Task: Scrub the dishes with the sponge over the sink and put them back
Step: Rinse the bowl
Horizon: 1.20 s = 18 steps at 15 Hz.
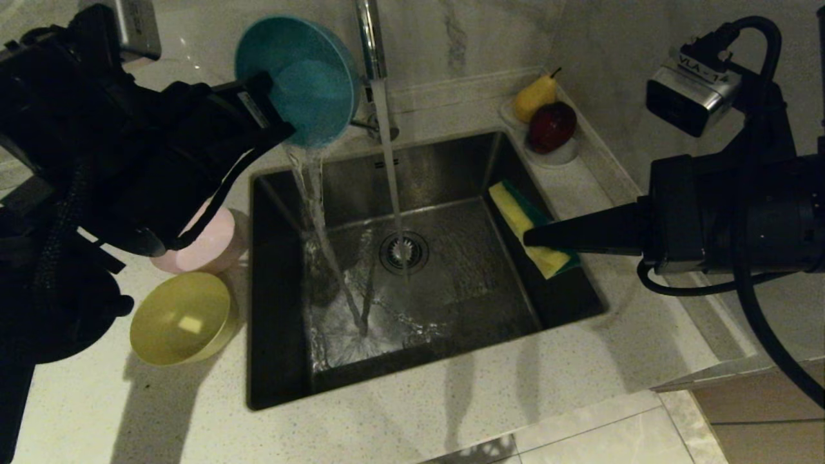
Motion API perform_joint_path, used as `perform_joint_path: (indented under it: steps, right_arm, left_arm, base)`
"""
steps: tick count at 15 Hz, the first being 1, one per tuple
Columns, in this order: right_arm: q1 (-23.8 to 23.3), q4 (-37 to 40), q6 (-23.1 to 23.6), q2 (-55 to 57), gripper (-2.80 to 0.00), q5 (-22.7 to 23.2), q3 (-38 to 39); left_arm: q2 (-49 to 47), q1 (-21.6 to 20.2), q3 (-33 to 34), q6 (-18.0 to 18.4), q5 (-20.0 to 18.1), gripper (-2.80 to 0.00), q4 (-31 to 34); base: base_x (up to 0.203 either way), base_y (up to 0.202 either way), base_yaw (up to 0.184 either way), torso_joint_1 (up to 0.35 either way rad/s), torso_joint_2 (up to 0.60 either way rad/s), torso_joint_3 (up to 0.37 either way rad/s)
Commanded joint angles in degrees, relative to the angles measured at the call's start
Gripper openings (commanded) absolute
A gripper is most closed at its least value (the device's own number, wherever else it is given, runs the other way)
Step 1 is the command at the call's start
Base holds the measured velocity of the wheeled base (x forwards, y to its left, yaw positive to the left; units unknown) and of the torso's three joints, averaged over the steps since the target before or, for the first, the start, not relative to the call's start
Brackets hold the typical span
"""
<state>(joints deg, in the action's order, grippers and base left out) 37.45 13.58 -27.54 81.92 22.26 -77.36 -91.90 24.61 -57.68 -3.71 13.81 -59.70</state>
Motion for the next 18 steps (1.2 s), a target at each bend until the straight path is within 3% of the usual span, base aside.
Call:
perform_joint_path:
  steps: [1,9,18]
  right_arm:
    - [-0.09,0.04,-0.15,-0.01,-2.8,0.15,0.02]
    - [-0.06,0.04,-0.15,0.04,-2.8,0.15,0.02]
    - [-0.36,0.04,-0.15,-0.36,-2.8,0.06,0.02]
  left_arm:
    - [4.54,0.0,0.88,0.01,-2.29,-2.8,-0.35]
    - [13.15,0.0,5.43,0.2,-12.32,-2.8,-0.48]
    - [15.03,0.0,6.81,-0.73,-13.66,-2.8,0.5]
  base:
    - [0.0,0.0,0.0,0.0,0.0,0.0]
    - [0.0,0.0,0.0,0.0,0.0,0.0]
    - [0.0,0.0,0.0,0.0,0.0,0.0]
